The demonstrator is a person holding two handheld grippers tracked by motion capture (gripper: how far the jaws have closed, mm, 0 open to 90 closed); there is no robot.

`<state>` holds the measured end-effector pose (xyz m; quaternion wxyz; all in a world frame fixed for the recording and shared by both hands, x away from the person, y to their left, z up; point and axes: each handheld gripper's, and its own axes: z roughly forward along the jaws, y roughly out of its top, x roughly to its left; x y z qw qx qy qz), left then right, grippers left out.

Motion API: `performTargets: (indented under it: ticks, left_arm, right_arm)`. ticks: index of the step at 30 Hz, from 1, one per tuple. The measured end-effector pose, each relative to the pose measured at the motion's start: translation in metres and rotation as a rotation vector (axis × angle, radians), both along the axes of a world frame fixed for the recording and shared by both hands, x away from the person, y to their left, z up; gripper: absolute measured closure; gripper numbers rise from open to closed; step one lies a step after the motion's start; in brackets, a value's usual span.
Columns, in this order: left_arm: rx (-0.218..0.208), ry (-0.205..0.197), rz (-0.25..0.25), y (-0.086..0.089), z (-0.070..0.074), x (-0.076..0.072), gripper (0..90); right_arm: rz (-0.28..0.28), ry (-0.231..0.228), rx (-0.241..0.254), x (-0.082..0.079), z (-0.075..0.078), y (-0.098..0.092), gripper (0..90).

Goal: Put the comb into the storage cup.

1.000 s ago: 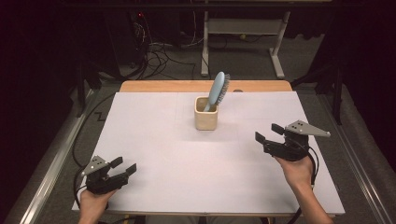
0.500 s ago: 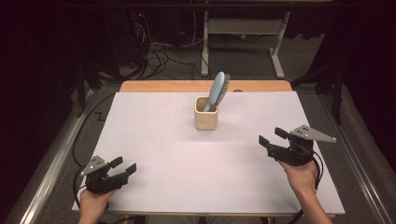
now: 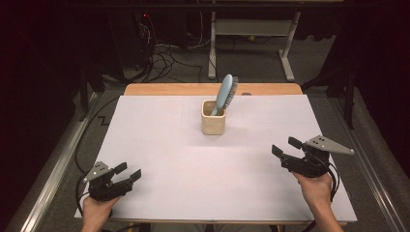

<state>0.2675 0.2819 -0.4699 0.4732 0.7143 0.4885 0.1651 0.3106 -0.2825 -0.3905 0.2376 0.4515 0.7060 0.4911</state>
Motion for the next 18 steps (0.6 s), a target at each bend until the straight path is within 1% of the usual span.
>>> performTargets:
  ticks: [18]
  left_arm:
    - [-0.007,-0.002,0.001,0.0,0.0,0.0,31.3]
  right_arm:
    - [-0.021,0.001,0.013,-0.015,-0.007,-0.013,28.3]
